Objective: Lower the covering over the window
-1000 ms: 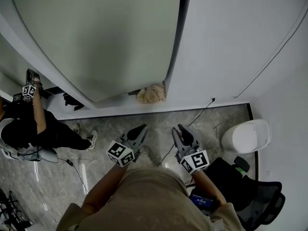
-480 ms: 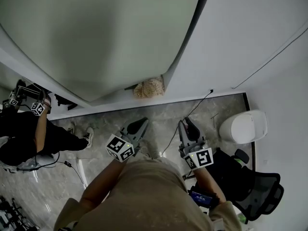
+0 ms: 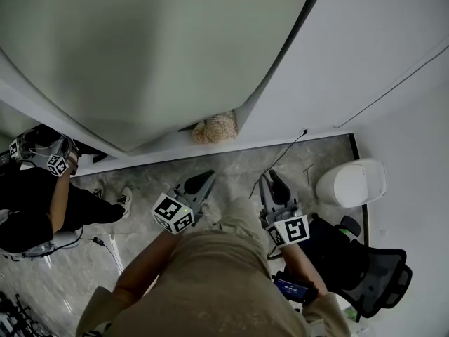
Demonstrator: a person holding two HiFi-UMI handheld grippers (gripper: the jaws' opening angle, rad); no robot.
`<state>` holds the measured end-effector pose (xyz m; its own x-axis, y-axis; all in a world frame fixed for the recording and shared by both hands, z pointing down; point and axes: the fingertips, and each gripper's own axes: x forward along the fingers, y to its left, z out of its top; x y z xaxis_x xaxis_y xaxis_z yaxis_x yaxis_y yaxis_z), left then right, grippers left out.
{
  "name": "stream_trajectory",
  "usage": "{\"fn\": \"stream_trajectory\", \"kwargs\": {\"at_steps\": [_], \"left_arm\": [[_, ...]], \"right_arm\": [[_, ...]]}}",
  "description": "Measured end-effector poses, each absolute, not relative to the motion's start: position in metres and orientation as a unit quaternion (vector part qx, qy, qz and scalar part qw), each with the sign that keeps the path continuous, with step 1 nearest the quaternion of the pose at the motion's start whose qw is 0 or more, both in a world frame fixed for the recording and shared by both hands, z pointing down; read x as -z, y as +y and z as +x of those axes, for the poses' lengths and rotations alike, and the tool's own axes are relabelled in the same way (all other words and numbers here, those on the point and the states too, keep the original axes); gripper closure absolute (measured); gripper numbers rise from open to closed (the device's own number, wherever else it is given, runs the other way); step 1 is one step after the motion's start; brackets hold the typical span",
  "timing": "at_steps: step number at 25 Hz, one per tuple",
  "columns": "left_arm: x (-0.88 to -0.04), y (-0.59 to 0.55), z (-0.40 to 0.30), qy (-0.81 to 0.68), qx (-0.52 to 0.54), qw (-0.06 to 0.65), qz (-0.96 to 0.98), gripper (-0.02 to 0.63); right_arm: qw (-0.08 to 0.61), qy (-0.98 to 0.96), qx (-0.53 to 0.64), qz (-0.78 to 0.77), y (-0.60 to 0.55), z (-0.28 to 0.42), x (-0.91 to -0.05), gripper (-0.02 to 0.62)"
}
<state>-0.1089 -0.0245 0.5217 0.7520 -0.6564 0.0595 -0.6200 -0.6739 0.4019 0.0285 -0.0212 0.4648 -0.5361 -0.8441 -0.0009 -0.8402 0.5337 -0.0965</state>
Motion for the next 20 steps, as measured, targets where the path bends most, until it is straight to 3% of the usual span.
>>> {"fn": "stream_trajectory", "kwargs": {"at_steps": [20], "left_arm": [[-0.530,-0.116,-0.069,-0.384,0.028,0.222,0.896,0.588]], "right_arm": [[0.039,0.893,0.068,-0.443,-0.127,0.060,-0.466,0.514]]}}
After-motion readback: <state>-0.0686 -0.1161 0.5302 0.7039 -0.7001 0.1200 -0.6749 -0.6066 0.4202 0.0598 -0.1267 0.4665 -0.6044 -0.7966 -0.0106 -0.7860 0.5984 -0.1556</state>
